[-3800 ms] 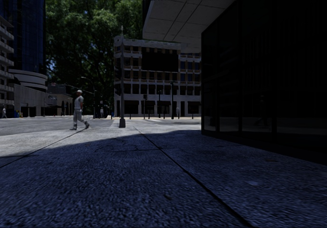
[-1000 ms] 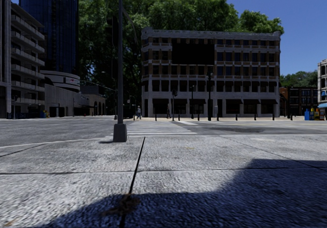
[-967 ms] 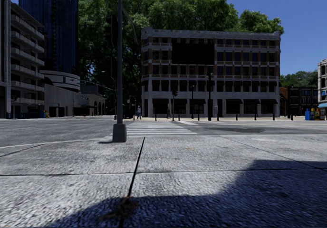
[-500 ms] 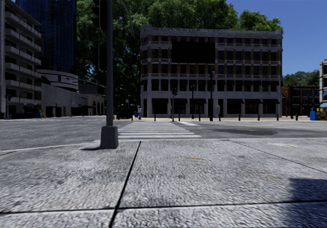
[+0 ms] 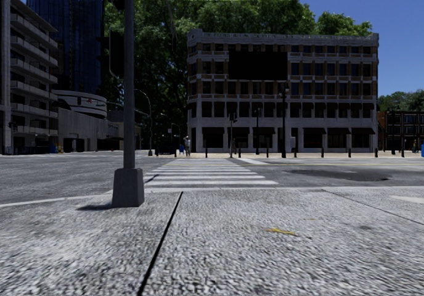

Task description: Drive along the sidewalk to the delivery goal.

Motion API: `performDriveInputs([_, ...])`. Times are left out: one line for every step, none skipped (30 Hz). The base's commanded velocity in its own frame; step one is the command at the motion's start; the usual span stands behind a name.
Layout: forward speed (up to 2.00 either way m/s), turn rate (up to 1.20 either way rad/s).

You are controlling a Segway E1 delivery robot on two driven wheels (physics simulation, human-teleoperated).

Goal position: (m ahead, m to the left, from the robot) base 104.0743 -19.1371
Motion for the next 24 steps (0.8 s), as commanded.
performDriveInputs([1.98,0.0])
performDriveInputs([1.98,0.0])
performDriveInputs([1.98,0.0])
performDriveInputs([1.98,0.0])
performDriveInputs([1.98,0.0])
performDriveInputs([1.98,0.0])
performDriveInputs([1.98,0.0])
performDriveInputs([1.98,0.0])
performDriveInputs([1.98,0.0])
performDriveInputs([1.98,0.0])
performDriveInputs([1.98,0.0])
performDriveInputs([1.98,0.0])
performDriveInputs([1.98,0.0])
performDriveInputs([1.98,0.0])
performDriveInputs([1.98,0.0])
performDriveInputs([1.98,0.0])
performDriveInputs([1.98,0.0])
performDriveInputs([1.98,0.0])
performDriveInputs([1.98,0.0])
performDriveInputs([1.98,0.0])
performDriveInputs([1.98,0.0])
performDriveInputs([1.98,0.0])
performDriveInputs([1.98,0.0])
performDriveInputs([1.98,0.0])
